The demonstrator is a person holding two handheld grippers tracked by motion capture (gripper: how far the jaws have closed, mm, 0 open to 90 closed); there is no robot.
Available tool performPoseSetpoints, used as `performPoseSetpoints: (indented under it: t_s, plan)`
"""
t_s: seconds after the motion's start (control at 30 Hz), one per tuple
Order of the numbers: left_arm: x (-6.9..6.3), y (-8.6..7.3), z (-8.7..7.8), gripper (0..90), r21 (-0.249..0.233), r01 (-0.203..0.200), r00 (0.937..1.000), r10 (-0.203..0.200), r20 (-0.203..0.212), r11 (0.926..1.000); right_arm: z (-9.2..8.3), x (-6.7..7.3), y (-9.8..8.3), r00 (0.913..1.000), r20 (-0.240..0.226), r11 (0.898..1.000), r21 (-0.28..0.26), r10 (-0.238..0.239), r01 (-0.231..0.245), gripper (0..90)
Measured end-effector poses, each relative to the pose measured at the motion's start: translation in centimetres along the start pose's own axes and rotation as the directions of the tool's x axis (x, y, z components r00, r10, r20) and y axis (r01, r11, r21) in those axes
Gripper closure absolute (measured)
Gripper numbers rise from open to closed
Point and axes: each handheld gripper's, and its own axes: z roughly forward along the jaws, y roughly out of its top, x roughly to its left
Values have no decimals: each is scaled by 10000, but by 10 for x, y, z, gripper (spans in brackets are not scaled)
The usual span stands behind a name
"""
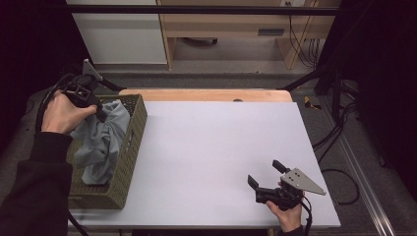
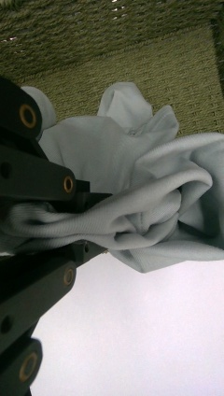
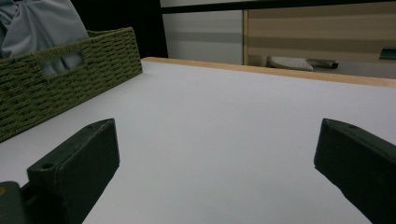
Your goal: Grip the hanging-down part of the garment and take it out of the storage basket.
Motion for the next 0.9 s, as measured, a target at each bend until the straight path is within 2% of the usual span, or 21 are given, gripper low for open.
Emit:
performPoseSetpoints:
  t_s: [0.5, 0.6, 0.7, 0.77, 0.83, 0.9]
  plan:
    - [0, -1, -2, 820, -79, -65, 10000, 65, -42, 9999, 0, -1, 0, 10000, -27, 10000, 89, -15, 15, 3]
    - [0, -1, -4, 820, -123, -121, 9999, 120, -83, 9999, 1, 0, 0, 10000, -33, 10000, 90, 18, -18, 3]
    - [0, -2, -8, 821, -208, 38, 10000, -39, -39, 9998, 1, 1, 0, 10000, -70, 9999, 101, 55, -55, 3]
    - [1, -3, -11, 821, -269, -105, 9999, 103, -96, 9996, 1, 0, 0, 10000, -72, 10000, 94, 7, -7, 3]
    - [1, -4, -16, 822, -317, 52, 10000, -54, -40, 9995, 2, 0, 0, 10000, -82, 10000, 82, -22, 23, 3]
    - [2, -6, -21, 823, -391, 20, 9999, -25, -117, 9992, 2, 1, 0, 9999, -105, 9999, 126, 1, 0, 3]
